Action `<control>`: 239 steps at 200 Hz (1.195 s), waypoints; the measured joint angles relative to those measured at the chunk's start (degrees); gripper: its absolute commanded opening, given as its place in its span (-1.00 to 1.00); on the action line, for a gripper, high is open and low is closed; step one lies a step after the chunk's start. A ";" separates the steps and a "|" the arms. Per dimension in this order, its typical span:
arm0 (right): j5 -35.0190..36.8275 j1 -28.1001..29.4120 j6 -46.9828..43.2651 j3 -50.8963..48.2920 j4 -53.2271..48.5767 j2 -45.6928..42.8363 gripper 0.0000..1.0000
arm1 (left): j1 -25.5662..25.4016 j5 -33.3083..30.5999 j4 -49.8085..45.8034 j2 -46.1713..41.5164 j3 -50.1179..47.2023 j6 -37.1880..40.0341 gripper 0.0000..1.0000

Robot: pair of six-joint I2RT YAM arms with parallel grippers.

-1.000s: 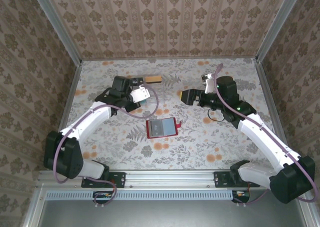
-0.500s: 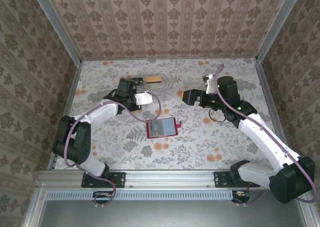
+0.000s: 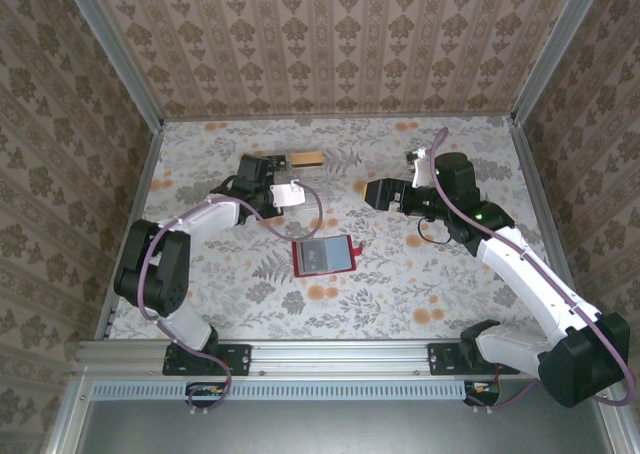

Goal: Take the credit cards out of the card holder

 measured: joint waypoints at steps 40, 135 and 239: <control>0.00 0.00 0.02 0.00 0.04 1.44 1.00 | 0.00 0.00 0.07 1.51 0.61 -0.02 -0.87; -0.24 -0.11 0.22 0.00 0.92 2.99 1.00 | 0.04 -0.98 0.00 3.39 2.71 -0.17 -0.59; -0.44 -0.31 0.42 0.00 1.05 3.23 1.00 | 0.46 0.02 -1.29 3.58 2.69 -1.64 0.03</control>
